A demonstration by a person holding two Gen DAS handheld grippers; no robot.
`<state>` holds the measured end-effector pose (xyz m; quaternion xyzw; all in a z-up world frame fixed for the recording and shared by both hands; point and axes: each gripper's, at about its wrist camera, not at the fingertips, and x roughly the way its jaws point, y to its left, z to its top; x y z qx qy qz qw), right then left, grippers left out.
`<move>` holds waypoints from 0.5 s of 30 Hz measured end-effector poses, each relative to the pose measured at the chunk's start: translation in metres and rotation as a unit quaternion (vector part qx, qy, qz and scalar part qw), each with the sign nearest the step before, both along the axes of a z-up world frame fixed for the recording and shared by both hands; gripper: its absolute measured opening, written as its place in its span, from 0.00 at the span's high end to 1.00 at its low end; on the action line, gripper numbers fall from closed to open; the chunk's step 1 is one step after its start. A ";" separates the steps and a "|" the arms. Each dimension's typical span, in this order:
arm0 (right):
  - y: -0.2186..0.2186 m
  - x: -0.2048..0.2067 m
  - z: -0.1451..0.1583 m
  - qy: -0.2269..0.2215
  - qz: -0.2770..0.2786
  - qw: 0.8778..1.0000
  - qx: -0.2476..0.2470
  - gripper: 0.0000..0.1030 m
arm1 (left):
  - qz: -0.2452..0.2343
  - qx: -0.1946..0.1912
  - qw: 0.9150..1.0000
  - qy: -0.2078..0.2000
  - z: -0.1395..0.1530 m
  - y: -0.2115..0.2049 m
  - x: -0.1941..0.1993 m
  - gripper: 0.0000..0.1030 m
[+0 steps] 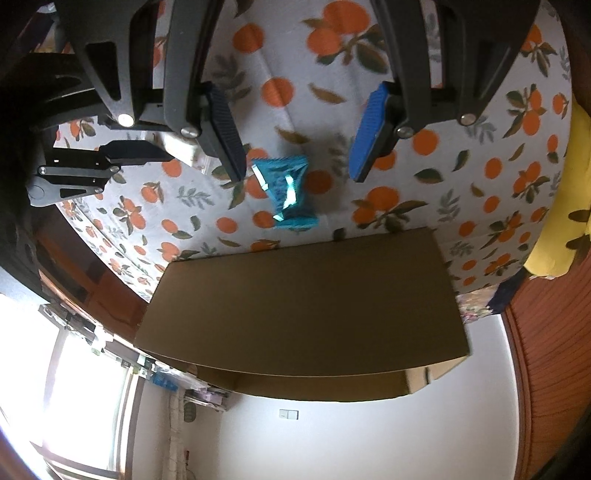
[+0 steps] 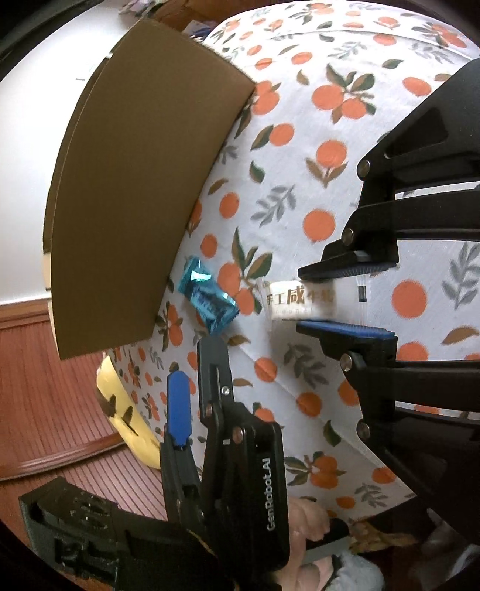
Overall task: Organize snacks
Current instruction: 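Grasp the teal wrapper with the left tool while the right tool grips the white bar packet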
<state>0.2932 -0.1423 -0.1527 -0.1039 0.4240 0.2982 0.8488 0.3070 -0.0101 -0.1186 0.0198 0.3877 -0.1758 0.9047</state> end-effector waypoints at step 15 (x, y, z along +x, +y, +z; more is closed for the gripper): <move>-0.047 0.005 0.000 0.002 -0.039 0.999 0.022 0.80 | -0.009 0.029 0.999 0.017 -0.013 -0.036 0.029 0.44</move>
